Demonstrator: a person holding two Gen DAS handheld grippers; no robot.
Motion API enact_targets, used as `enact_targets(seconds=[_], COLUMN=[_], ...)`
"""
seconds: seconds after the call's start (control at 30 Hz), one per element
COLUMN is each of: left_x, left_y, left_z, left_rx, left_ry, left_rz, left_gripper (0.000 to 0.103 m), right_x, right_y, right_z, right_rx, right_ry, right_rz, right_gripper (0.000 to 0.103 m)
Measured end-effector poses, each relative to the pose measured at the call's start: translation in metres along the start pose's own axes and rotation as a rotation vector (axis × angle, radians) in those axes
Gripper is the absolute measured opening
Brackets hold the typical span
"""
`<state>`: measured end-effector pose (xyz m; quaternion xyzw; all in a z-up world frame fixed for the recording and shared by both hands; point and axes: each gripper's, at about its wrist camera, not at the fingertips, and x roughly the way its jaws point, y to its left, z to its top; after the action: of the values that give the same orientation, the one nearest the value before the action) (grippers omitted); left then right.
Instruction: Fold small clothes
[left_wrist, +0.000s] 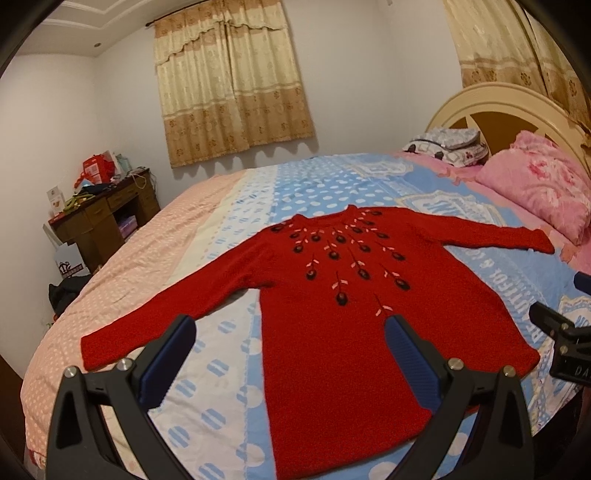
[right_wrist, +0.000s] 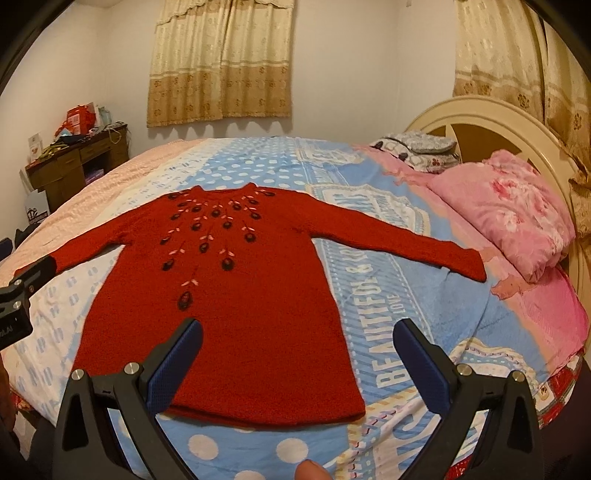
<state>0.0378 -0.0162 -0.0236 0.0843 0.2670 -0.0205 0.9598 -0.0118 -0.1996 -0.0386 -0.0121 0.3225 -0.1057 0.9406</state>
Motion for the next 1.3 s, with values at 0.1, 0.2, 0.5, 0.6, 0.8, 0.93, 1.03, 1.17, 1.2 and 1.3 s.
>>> enact_targets(seconds=[0.1, 0.2, 0.5, 0.6, 0.8, 0.93, 1.03, 1.17, 1.2, 1.3], left_x=[0.009, 0.017, 0.048, 0.064, 0.085, 0.099, 0.108, 0.123, 0.127, 0.141], left_y=[-0.006, -0.013, -0.031, -0.036, -0.047, -0.051, -0.053, -0.056, -0.058, -0.062], left_z=[0.002, 0.005, 0.016, 0.019, 0.024, 0.03, 0.033, 0.036, 0.037, 0.042], left_rx=[0.01, 0.022, 0.048, 0.054, 0.064, 0.063, 0.06, 0.058, 0.057, 0.058], left_ry=[0.01, 0.016, 0.015, 0.028, 0.026, 0.03, 0.038, 0.045, 0.048, 0.061], left_rz=[-0.015, -0.024, -0.032, -0.03, -0.028, -0.026, -0.022, -0.011, -0.008, 0.001], left_gripper=[0.103, 0.103, 0.103, 0.103, 0.103, 0.103, 0.103, 0.103, 0.103, 0.103], right_x=[0.012, 0.024, 0.06, 0.074, 0.099, 0.111, 0.122, 0.136, 0.141, 0.154], right_y=[-0.009, -0.019, -0.053, -0.069, -0.099, -0.117, -0.134, -0.161, -0.172, -0.2], right_z=[0.001, 0.0, 0.009, 0.012, 0.018, 0.022, 0.026, 0.031, 0.033, 0.037], right_rx=[0.017, 0.031, 0.067, 0.078, 0.12, 0.129, 0.138, 0.177, 0.195, 0.24], right_ry=[0.019, 0.031, 0.054, 0.059, 0.085, 0.086, 0.096, 0.107, 0.109, 0.118], right_rz=[-0.011, -0.012, -0.033, -0.055, -0.081, -0.106, -0.127, -0.139, -0.151, -0.186], right_gripper=[0.102, 0.102, 0.102, 0.102, 0.102, 0.102, 0.102, 0.102, 0.102, 0.102])
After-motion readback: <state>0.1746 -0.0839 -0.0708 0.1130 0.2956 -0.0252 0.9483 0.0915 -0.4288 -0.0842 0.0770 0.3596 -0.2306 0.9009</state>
